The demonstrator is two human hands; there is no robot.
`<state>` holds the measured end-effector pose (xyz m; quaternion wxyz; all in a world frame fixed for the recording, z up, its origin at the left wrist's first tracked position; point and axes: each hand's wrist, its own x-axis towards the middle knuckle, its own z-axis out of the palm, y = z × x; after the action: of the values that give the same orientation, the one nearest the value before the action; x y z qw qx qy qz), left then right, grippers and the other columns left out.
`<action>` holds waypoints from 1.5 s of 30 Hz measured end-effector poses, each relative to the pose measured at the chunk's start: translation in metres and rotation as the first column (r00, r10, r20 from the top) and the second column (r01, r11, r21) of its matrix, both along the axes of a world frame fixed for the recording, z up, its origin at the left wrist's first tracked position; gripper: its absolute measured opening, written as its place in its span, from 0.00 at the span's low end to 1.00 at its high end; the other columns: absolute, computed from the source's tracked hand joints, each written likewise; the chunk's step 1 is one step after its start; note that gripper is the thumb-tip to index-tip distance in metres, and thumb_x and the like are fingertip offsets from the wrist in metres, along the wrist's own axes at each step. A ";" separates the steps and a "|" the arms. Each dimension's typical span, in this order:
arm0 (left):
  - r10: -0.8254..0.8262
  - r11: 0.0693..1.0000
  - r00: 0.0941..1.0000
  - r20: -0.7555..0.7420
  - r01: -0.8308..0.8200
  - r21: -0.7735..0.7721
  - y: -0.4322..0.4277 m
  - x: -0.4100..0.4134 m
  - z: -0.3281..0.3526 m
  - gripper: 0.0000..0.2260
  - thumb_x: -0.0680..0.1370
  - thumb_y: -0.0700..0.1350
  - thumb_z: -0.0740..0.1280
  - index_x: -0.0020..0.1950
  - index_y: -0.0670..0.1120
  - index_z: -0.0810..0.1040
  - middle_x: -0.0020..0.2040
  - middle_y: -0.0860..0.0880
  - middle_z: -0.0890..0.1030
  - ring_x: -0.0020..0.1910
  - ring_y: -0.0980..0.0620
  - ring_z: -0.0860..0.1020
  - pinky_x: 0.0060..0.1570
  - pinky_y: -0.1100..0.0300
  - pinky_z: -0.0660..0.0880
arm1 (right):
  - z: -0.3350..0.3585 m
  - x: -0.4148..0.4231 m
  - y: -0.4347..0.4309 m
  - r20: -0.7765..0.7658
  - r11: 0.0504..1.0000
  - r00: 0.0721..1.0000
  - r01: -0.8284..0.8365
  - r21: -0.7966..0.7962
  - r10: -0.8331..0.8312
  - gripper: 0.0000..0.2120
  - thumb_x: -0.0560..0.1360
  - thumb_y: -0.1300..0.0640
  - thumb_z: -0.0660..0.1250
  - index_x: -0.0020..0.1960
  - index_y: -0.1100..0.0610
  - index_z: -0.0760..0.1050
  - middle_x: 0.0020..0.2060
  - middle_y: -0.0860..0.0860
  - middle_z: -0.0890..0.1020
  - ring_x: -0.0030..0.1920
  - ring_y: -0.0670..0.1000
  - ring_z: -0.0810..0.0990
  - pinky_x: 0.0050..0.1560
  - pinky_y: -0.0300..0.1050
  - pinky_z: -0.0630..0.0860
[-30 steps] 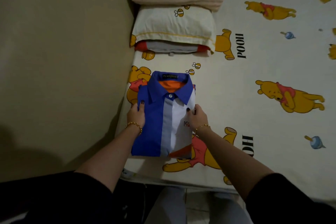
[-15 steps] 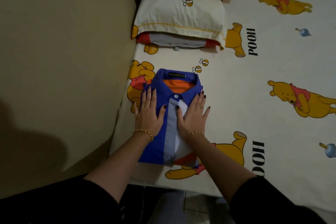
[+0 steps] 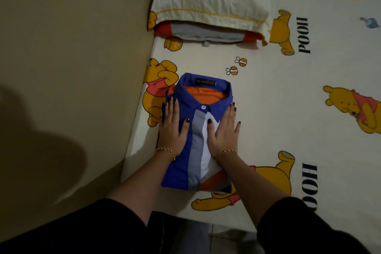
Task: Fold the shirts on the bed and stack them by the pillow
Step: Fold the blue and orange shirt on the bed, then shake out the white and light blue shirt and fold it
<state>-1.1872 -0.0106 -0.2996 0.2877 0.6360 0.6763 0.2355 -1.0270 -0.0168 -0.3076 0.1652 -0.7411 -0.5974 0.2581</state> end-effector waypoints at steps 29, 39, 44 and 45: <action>-0.548 0.836 0.787 0.284 0.512 0.195 -0.186 0.412 0.300 0.07 0.77 0.40 0.64 0.51 0.49 0.80 0.49 0.49 0.82 0.50 0.54 0.78 0.48 0.66 0.72 | 0.310 0.460 -0.320 -0.117 0.875 0.951 0.310 0.372 -0.287 0.13 0.77 0.60 0.64 0.61 0.57 0.76 0.51 0.51 0.82 0.53 0.48 0.78 0.57 0.43 0.73; -0.820 0.571 0.535 0.201 0.791 0.222 -0.270 0.619 0.314 0.08 0.77 0.41 0.63 0.49 0.49 0.81 0.46 0.49 0.83 0.47 0.54 0.80 0.48 0.62 0.76 | 0.324 0.618 -0.470 -0.133 0.711 0.789 0.603 0.363 -0.600 0.12 0.77 0.60 0.65 0.59 0.59 0.77 0.47 0.53 0.82 0.49 0.50 0.79 0.53 0.43 0.73; -0.866 0.495 0.463 0.190 0.849 0.184 -0.268 0.705 0.295 0.07 0.77 0.40 0.63 0.50 0.47 0.81 0.44 0.49 0.83 0.45 0.55 0.80 0.48 0.61 0.75 | 0.308 0.683 -0.486 -0.125 0.666 0.724 0.678 0.310 -0.679 0.13 0.77 0.60 0.65 0.60 0.60 0.77 0.49 0.55 0.82 0.51 0.51 0.79 0.55 0.49 0.75; -0.874 0.481 0.453 0.177 0.858 0.178 -0.264 0.723 0.291 0.07 0.77 0.40 0.63 0.50 0.47 0.81 0.44 0.49 0.83 0.46 0.54 0.80 0.48 0.61 0.75 | 0.304 0.697 -0.483 -0.124 0.663 0.717 0.686 0.300 -0.685 0.13 0.77 0.60 0.64 0.61 0.60 0.77 0.50 0.55 0.82 0.51 0.52 0.79 0.55 0.48 0.75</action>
<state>-0.4643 -0.2742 -0.0091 0.4278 0.8656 0.2101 0.1537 -0.3297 -0.5003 -0.0033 0.3699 -0.8731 -0.3087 0.0751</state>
